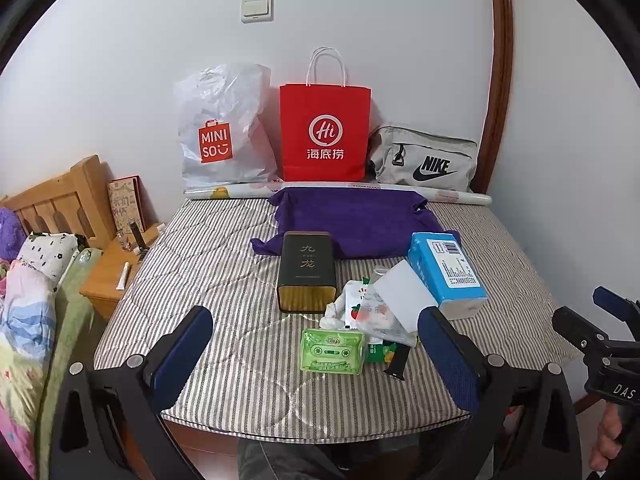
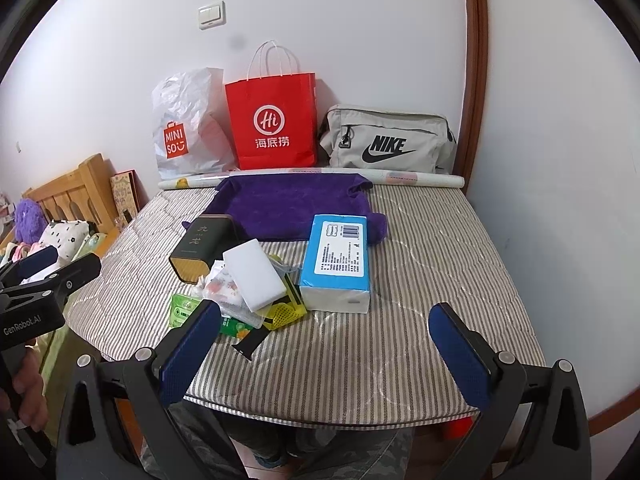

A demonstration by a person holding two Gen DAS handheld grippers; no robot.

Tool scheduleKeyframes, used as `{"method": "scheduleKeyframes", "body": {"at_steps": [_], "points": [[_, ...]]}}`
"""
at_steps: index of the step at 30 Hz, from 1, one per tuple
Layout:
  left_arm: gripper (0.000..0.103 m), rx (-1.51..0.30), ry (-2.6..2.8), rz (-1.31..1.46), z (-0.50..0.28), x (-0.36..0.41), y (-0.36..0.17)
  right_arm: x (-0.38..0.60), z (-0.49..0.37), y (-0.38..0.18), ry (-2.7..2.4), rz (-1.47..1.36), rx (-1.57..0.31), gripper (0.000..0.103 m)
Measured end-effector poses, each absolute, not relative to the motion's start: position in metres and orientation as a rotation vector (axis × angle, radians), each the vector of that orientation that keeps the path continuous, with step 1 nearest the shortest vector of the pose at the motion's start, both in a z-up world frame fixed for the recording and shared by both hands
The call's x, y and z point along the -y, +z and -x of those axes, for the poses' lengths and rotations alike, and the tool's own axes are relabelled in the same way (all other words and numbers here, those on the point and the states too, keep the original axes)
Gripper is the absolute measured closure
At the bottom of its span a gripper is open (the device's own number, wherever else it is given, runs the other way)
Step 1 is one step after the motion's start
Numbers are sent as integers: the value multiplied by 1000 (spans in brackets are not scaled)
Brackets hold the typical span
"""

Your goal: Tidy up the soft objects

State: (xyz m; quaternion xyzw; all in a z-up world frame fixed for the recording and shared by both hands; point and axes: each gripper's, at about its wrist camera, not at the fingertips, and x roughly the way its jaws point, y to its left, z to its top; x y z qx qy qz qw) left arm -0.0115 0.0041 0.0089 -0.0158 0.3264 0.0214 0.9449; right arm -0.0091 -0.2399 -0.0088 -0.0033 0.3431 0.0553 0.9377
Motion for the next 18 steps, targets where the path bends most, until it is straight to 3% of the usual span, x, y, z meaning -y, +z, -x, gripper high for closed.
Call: {"method": "scheduleKeyframes", "body": {"at_steps": [18], "points": [[0, -663, 36, 34, 15, -4, 9, 242, 13, -8, 110, 1, -694, 1]]}}
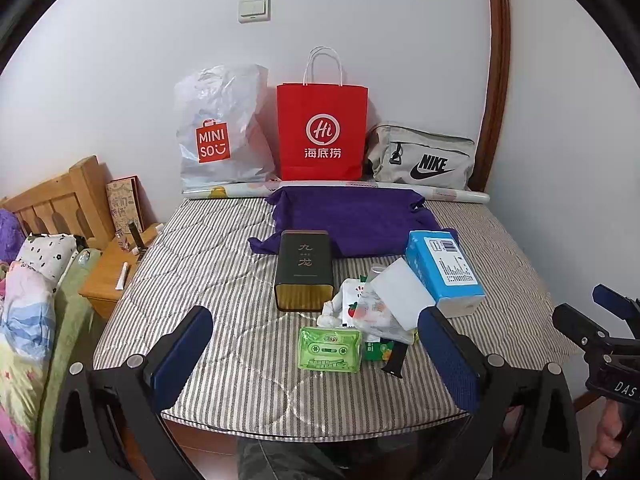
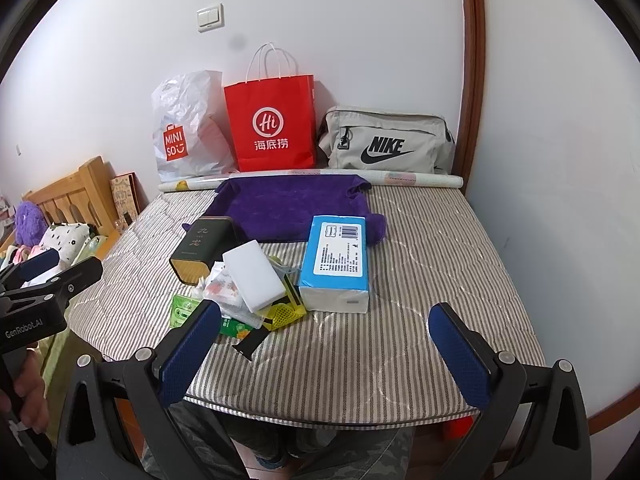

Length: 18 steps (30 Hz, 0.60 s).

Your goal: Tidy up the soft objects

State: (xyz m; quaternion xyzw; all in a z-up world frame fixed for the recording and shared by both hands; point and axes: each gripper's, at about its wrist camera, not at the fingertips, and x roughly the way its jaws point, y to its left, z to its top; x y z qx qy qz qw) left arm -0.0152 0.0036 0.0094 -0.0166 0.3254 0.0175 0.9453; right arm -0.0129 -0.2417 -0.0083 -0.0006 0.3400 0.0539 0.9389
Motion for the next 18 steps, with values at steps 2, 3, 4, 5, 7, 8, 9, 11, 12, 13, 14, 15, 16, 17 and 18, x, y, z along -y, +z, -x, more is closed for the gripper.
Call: {"method": "scheduleKeyframes", "body": {"at_steps": [2, 3, 4, 5, 7, 8, 9, 11, 12, 13, 14, 15, 16, 17, 18], "points": [[0, -663, 36, 34, 15, -4, 9, 241, 13, -8, 108, 0, -693, 1], [0, -663, 37, 34, 15, -4, 9, 242, 13, -9, 108, -1, -693, 1], [0, -663, 38, 34, 15, -4, 9, 242, 13, -9, 108, -2, -693, 1], [0, -663, 38, 34, 16, -4, 10, 242, 13, -9, 107, -2, -692, 1], [0, -663, 36, 33, 16, -4, 10, 242, 13, -9, 111, -3, -690, 1], [0, -663, 38, 34, 16, -4, 10, 242, 14, -9, 112, -2, -688, 1], [0, -662, 37, 34, 16, -4, 10, 241, 14, -9, 112, 0, -688, 1], [0, -662, 36, 33, 16, -4, 10, 241, 14, -9, 116, 1, -688, 1], [0, -663, 37, 34, 16, -4, 10, 240, 15, -9, 117, 2, -688, 1], [0, -664, 33, 35, 16, -4, 10, 240, 14, -9, 117, 3, -688, 1], [0, -665, 29, 35, 16, -3, 10, 240, 14, -9, 118, 3, -688, 1], [0, -667, 28, 36, 16, -3, 10, 239, 14, -9, 118, 4, -689, 1], [0, -667, 28, 36, 17, -3, 11, 239, 14, -9, 118, 5, -689, 1], [0, -667, 28, 35, 16, -3, 11, 239, 14, -9, 119, 5, -690, 1], [0, -668, 28, 35, 17, -4, 11, 239, 14, -9, 120, 4, -689, 1]]}}
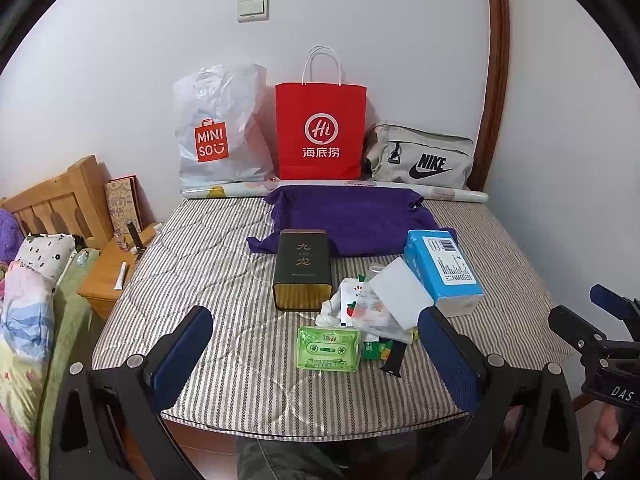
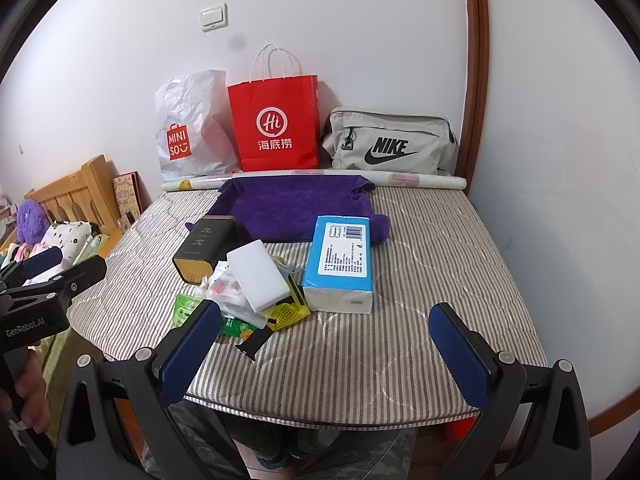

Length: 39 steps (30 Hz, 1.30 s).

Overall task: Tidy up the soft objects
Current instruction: 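Grasp the green cassette-print tissue pack with the left tool while the right tool grasps the white sponge block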

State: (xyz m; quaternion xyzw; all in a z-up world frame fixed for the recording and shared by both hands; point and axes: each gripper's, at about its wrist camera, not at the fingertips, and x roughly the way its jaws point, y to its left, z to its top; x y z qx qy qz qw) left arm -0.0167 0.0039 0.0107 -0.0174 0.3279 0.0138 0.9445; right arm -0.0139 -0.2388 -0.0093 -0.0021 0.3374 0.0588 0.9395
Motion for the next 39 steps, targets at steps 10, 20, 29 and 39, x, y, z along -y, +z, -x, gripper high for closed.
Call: {"method": "scheduleKeyframes", "body": {"at_steps": [10, 20, 29, 39], "points": [[0, -669, 25, 35, 17, -3, 9, 239, 13, -12, 135, -6, -688, 1], [0, -735, 18, 32, -10, -9, -18, 250, -2, -29, 153, -70, -713, 1], [0, -873, 7, 18, -48, -9, -80, 250, -23, -61, 154, -48, -758, 1], [0, -954, -73, 35, -76, -1, -134, 242, -50, -94, 179, -19, -798, 1]]}}
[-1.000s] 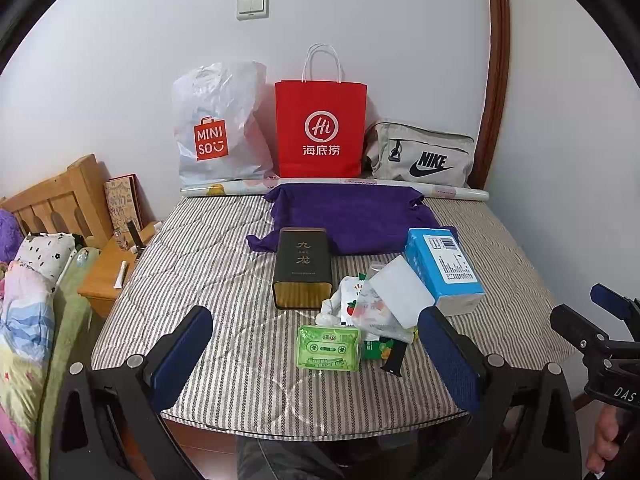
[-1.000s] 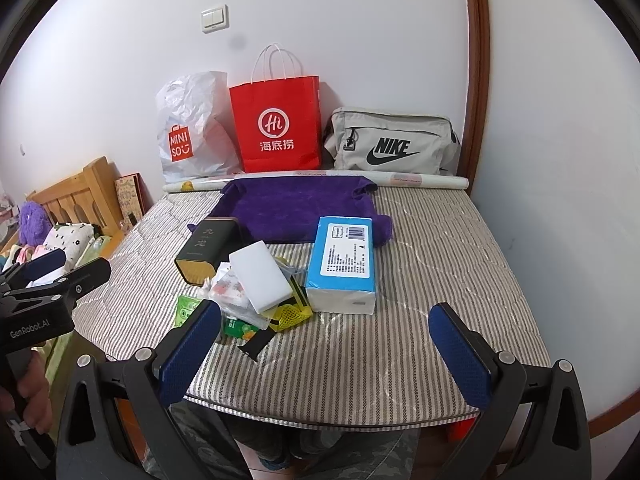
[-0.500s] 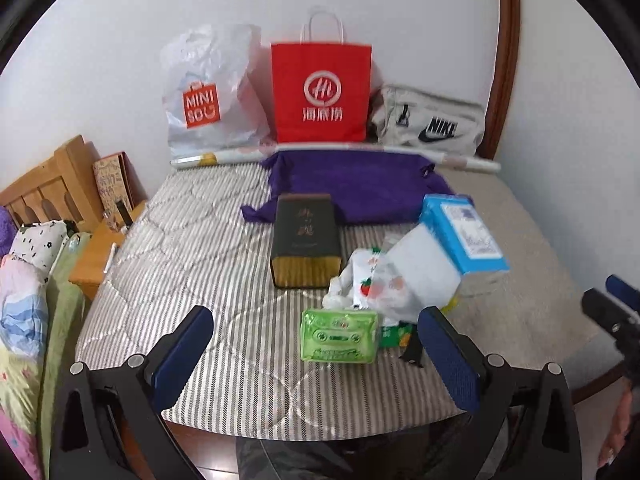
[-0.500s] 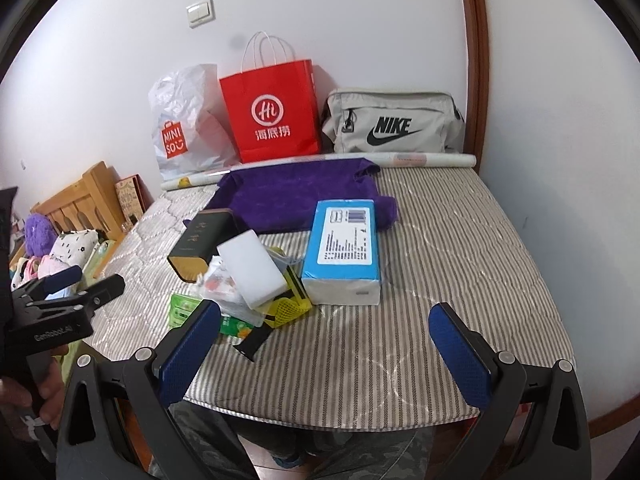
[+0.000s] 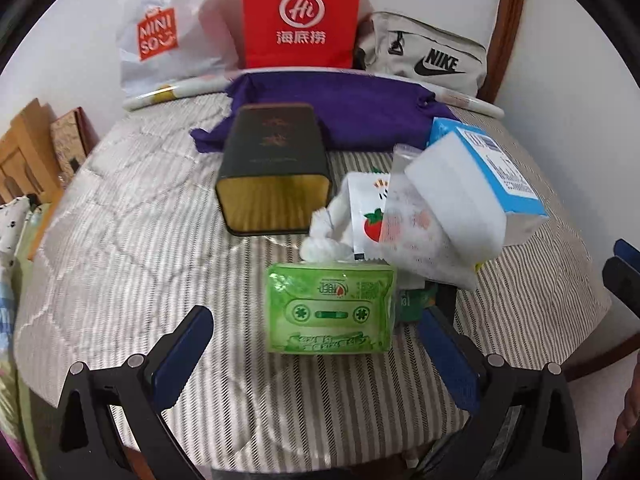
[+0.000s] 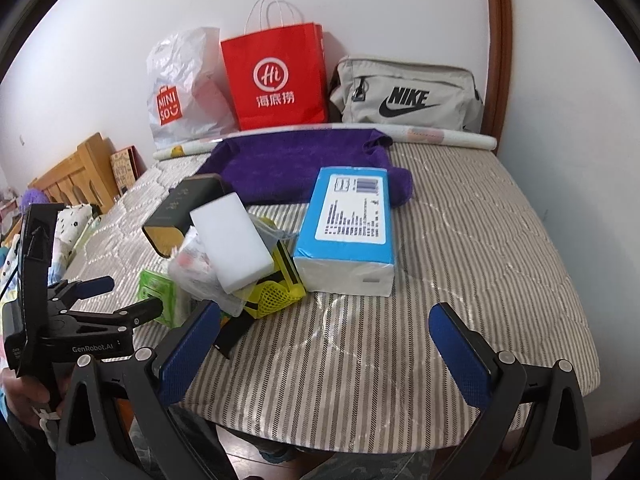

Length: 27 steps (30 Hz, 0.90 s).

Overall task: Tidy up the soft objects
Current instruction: 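Grasp the green cassette-print tissue pack with the left tool while the right tool grasps the white sponge block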

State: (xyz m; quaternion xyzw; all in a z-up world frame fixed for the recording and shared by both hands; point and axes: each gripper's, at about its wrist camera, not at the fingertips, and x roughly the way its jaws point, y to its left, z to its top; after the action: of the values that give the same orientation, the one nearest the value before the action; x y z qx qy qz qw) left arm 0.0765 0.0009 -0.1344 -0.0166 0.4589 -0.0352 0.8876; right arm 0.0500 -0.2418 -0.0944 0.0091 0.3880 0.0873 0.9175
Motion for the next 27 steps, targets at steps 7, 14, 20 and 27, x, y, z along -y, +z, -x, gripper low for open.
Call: {"method": "scheduleKeyframes", "body": {"at_steps": [7, 14, 20, 27], "points": [[0, -982, -74, 29, -94, 0, -157, 232, -68, -106, 250, -42, -806, 1], [33, -975, -136, 88, -99, -10, -165, 194, -91, -106, 356, 44, -757, 1], [35, -971, -155, 103, -99, -19, -165, 159, -120, -122, 409, 126, -791, 2], [35, -954, -139, 121, -99, -36, -159, 149, -123, -132, 446, 182, -801, 49]]}}
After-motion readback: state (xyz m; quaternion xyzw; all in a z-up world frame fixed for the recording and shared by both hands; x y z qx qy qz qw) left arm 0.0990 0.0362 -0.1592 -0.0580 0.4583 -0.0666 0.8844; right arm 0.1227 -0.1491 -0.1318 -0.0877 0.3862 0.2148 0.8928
